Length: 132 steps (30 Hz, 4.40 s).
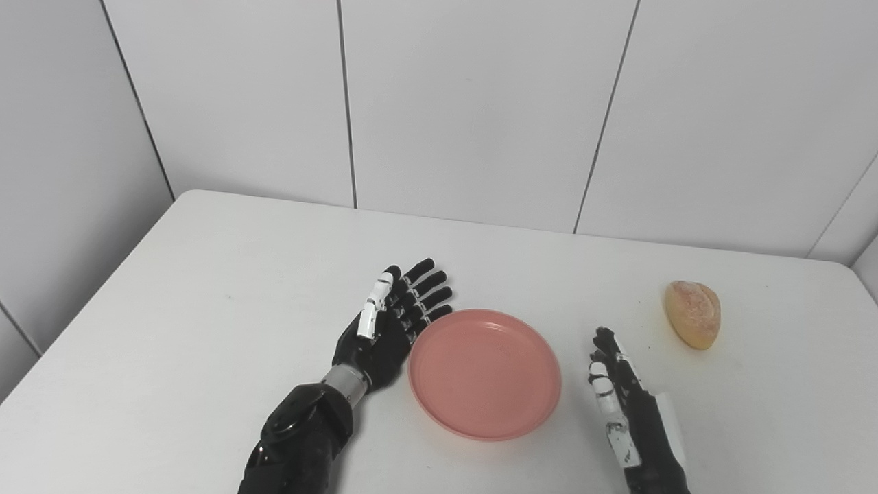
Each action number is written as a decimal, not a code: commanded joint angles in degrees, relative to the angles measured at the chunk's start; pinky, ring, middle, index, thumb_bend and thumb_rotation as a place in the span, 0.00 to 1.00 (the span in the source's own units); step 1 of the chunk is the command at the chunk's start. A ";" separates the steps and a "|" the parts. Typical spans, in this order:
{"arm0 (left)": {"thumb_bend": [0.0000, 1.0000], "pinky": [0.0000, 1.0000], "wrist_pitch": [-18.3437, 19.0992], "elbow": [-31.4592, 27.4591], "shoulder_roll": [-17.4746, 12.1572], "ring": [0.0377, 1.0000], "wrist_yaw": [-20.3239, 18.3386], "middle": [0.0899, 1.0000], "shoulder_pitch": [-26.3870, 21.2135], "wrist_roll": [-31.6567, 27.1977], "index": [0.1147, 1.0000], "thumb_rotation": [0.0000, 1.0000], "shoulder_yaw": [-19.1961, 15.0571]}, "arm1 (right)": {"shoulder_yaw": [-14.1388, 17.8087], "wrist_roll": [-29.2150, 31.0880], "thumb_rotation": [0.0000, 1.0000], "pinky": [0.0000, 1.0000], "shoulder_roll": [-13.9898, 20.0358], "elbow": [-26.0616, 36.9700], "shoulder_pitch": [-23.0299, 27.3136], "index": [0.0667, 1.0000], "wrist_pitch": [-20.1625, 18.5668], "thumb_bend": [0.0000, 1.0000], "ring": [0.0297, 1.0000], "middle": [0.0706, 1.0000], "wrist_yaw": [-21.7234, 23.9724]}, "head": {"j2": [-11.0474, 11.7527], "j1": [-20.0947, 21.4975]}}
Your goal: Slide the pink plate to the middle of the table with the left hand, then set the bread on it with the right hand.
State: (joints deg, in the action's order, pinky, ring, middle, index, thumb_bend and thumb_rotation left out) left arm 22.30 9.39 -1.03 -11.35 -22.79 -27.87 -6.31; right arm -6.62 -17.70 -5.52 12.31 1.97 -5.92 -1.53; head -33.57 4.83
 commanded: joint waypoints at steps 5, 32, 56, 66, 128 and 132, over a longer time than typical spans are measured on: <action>0.34 0.89 1.66 -2.15 0.80 0.88 1.58 0.89 0.67 0.56 0.86 1.00 -0.08 | -0.62 -0.83 1.00 0.85 -0.81 2.05 1.58 0.92 -0.27 0.37 0.91 0.92 -0.97 | -0.58 1.60; 0.37 0.91 -3.70 -7.93 2.78 0.89 1.99 0.90 6.80 7.34 0.88 1.00 4.46 | -0.48 -10.21 1.00 0.81 3.89 13.86 6.65 0.90 -13.01 0.40 0.89 0.90 1.91 | -1.84 9.80; 0.37 0.93 -8.99 -2.99 1.10 0.91 -1.66 0.91 7.35 5.64 0.88 1.00 2.22 | 7.35 -31.54 0.84 0.77 10.08 12.48 22.60 0.90 -20.96 0.52 0.87 0.90 7.76 | 2.32 18.14; 0.36 0.92 -10.42 -0.94 0.32 0.90 -3.14 0.90 7.01 4.91 0.88 1.00 1.37 | 9.07 -44.36 0.64 0.66 11.36 4.48 26.79 0.87 -20.97 0.83 0.78 0.84 5.76 | 3.36 19.55; 0.31 0.96 -9.63 0.79 -1.36 0.92 -4.32 0.93 7.18 1.84 0.91 1.00 0.42 | 14.35 -36.82 0.67 0.64 12.33 -35.19 38.46 0.78 -20.97 1.00 0.69 0.70 -4.16 | 4.55 20.90; 0.31 0.96 -9.83 0.93 -1.43 0.92 -4.52 0.93 7.16 1.86 0.91 1.00 0.45 | 14.43 -35.79 0.65 0.60 12.39 -36.73 39.39 0.75 -20.99 1.00 0.65 0.67 -4.89 | 4.41 20.88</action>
State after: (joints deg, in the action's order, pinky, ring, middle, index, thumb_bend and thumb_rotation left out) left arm 10.31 9.15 -1.91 -16.70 -17.11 -26.33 -5.72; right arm 7.97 -53.68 5.79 -25.40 37.73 -27.24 -4.69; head -29.09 25.75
